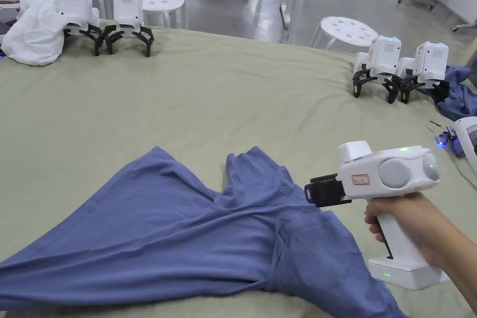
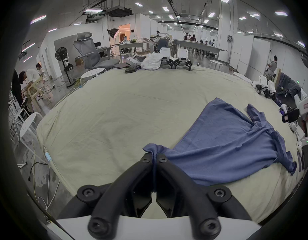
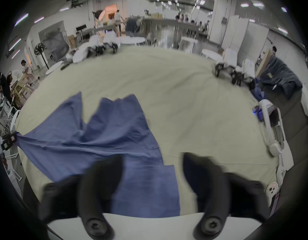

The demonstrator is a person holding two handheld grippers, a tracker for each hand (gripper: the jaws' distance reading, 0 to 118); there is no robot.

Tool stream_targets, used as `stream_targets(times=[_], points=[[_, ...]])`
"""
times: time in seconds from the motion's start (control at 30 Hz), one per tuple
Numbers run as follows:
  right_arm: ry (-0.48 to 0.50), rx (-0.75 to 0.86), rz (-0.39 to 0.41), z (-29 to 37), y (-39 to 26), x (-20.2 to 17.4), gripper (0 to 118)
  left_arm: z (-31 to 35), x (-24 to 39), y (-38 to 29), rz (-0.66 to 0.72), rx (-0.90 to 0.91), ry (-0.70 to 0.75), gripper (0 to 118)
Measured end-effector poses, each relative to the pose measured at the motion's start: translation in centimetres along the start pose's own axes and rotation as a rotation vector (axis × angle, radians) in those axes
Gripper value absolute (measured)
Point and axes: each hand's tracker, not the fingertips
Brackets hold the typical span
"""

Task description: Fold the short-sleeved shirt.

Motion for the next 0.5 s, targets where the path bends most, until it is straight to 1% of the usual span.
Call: stream_targets(times=[0.03, 0.2, 0.27, 0.37, 0.43, 0.5], points=[[0.008, -0.015, 0.002, -1.2, 0.0, 0.4, 101, 0.0, 0.1, 0.1, -0.001, -0.002, 0.002, 0], [-0.01, -0.087, -0.019, -5.7, -0.7, 1.8, 101, -0.2, 0.4, 0.2, -0.003, -0.019, 0.009, 0], [0.009, -0.104, -0.005, -6.8, -1.0, 1.9, 101, -0.6, 0.3, 0.3, -0.002, -0.025, 0.012, 0], [0.022, -0.101, -0.004, -7.5, -1.5, 1.2, 100, -0.8, 0.5, 0.5, 0.001, -0.028, 0.012, 0], [0.03, -0.105, 0.009, -7.6, -1.5, 0.1, 96, -0.8, 0.7, 0.6, -0.003, -0.029, 0.014, 0], [-0.009, -0.112, 0.066, -7.9, -1.4, -0.9, 90, -0.9, 0.7, 0.7, -0.002, -0.027, 0.016, 0]])
